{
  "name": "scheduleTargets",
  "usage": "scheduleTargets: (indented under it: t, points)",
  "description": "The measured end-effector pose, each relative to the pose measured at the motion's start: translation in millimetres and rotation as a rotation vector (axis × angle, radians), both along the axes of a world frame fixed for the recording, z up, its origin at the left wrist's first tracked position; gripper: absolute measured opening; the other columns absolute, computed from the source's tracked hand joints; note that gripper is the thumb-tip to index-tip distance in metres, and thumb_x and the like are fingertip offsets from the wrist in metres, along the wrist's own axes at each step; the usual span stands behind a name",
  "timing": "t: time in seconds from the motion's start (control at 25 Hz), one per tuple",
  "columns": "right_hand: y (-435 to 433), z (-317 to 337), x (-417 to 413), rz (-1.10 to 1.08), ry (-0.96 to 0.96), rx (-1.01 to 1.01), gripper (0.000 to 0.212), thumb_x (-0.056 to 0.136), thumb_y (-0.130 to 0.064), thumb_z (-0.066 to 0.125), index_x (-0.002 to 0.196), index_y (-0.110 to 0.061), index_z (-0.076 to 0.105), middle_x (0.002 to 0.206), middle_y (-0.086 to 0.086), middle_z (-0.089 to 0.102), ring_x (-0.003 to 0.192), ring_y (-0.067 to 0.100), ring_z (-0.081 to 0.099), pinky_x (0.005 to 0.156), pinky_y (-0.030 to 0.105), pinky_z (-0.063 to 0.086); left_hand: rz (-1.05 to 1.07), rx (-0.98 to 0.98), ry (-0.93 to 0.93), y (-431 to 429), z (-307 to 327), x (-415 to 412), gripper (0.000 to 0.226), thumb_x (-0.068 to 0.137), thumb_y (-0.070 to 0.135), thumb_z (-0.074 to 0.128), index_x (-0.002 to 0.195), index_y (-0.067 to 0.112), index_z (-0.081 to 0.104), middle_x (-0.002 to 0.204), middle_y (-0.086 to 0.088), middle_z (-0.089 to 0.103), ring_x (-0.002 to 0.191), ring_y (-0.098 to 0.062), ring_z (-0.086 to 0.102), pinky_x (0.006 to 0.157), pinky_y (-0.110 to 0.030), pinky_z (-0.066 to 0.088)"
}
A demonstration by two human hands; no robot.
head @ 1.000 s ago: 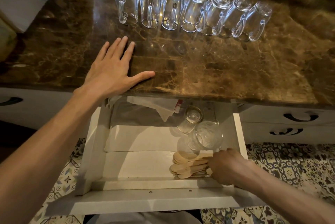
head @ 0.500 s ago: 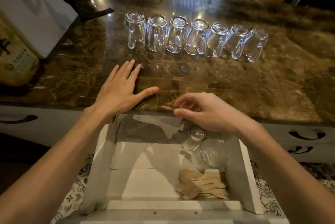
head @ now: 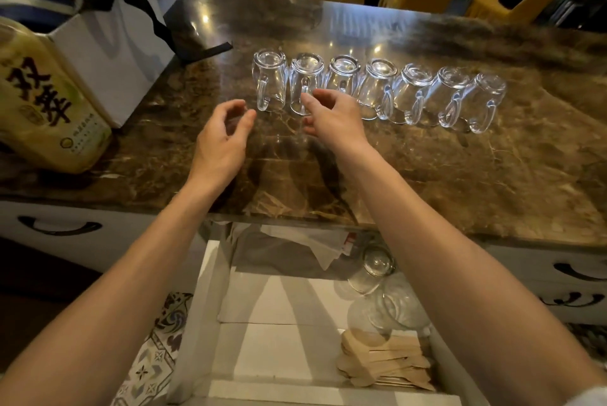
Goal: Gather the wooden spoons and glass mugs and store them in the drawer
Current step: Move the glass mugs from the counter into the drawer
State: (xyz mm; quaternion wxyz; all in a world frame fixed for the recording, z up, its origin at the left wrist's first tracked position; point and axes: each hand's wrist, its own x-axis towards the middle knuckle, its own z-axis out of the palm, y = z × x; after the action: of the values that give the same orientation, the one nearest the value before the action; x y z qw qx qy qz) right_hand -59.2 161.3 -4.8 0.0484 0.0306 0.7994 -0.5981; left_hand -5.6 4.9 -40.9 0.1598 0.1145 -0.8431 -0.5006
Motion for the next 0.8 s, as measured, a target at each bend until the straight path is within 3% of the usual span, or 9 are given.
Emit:
scheduleTargets:
  t: [0.08,0.16,0.28,0.48,0.64,0.8]
  points:
    - [-11,-2,-5,-0.006,-0.021,-0.008,0.030,0.091,-0.027,0.059,0.114,-0.007,0.060,0.100,0.006,0.066,0.091,0.020,0.065,0.086,0.044,0.055,0.049,0.050,-0.019,-7,7,-15,0.037,0.094,0.039,0.048,0.127,0.023,0.053,0.110,0.014,0.052,0.102,-0.002,0.051,0.080,-0.011,0.042]
    - [-19,-1,-8,-0.006,-0.039,-0.014,0.013,0.091,-0.024,0.059,0.092,-0.012,0.063,0.079,0.001,0.063,0.075,0.016,0.064,0.083,0.046,0.056,0.073,0.042,-0.028,-9,11,-29,0.034,0.094,0.040,0.048,0.123,0.023,0.057,0.107,0.014,0.055,0.099,-0.003,0.052,0.076,-0.012,0.040]
    - [-24,1,-13,-0.046,-0.044,0.025,0.022,0.092,-0.025,0.058,0.072,-0.016,0.063,0.073,0.002,0.065,0.075,0.021,0.066,0.081,0.047,0.056,0.044,-0.023,-0.049,-3,12,-47,0.032,0.093,0.041,0.050,0.117,0.022,0.062,0.103,0.013,0.060,0.095,-0.003,0.054,0.074,-0.014,0.038]
    - [-34,4,-21,-0.051,0.042,0.195,0.023,0.093,-0.026,0.056,0.093,-0.009,0.070,0.089,0.007,0.069,0.087,0.025,0.065,0.082,0.041,0.054,0.022,-0.051,-0.044,-13,21,-65,0.025,0.091,0.037,0.056,0.106,0.021,0.068,0.093,0.010,0.069,0.086,0.001,0.061,0.071,-0.012,0.042]
    - [-30,6,-25,-0.034,0.135,0.346,0.023,0.094,-0.028,0.056,0.097,-0.011,0.071,0.080,-0.003,0.060,0.068,0.006,0.053,0.060,0.018,0.038,-0.018,-0.063,0.017,-17,20,-63,0.025,0.088,0.035,0.062,0.107,0.019,0.068,0.096,0.006,0.070,0.087,0.000,0.063,0.079,-0.021,0.053]
    - [-30,2,-29,-0.038,0.140,0.417,0.021,0.094,-0.028,0.056,0.091,-0.014,0.072,0.064,-0.009,0.053,0.053,-0.005,0.041,0.037,0.010,0.025,-0.078,-0.122,0.052,-14,23,-63,0.026,0.080,0.031,0.071,0.103,0.018,0.069,0.085,0.012,0.065,0.074,0.011,0.059,0.066,-0.001,0.044]
